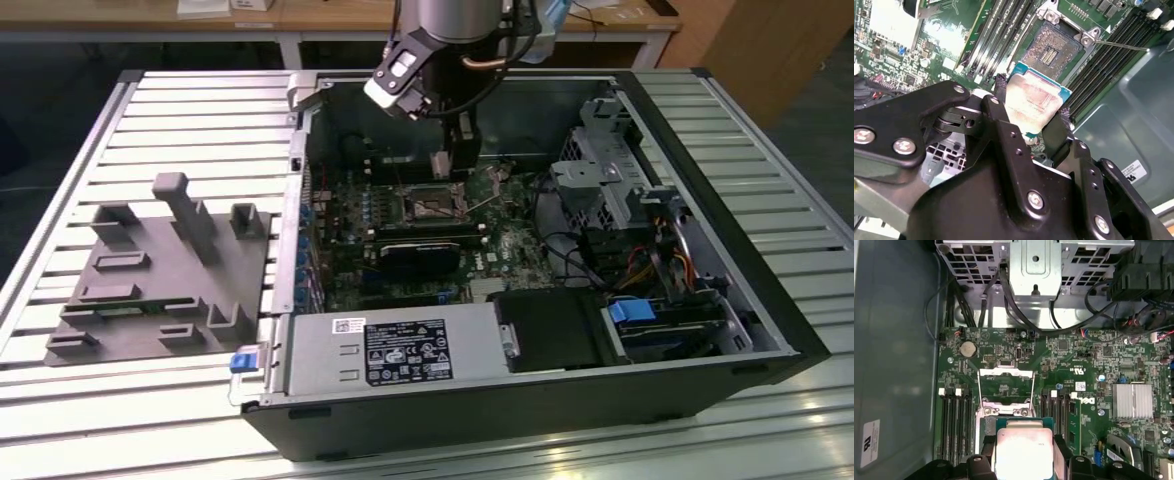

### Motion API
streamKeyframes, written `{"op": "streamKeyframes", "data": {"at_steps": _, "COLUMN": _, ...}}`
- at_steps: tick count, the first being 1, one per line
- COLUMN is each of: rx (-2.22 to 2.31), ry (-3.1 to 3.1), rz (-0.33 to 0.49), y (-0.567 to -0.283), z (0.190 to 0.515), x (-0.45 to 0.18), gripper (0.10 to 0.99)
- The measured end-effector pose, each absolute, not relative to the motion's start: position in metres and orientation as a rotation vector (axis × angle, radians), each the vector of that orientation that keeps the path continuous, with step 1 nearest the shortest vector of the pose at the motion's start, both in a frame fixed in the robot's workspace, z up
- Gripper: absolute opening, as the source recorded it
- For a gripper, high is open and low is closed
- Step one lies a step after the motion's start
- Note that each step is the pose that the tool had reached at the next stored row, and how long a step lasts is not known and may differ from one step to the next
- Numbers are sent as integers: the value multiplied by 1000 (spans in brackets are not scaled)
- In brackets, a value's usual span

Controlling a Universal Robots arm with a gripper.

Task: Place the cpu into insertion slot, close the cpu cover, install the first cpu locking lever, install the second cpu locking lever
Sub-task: 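Place the cpu into insertion slot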

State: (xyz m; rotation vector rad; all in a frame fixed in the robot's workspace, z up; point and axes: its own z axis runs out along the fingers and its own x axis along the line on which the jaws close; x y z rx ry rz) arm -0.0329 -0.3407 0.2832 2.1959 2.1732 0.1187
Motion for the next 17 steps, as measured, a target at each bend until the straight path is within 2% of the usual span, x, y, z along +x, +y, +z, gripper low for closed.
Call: {"op": "streamKeyframes", "data": {"at_steps": 17, "rx": 2201, "ry": 2168, "rz": 118, "y": -341, "z": 275, "x": -33, "gripper": 537}}
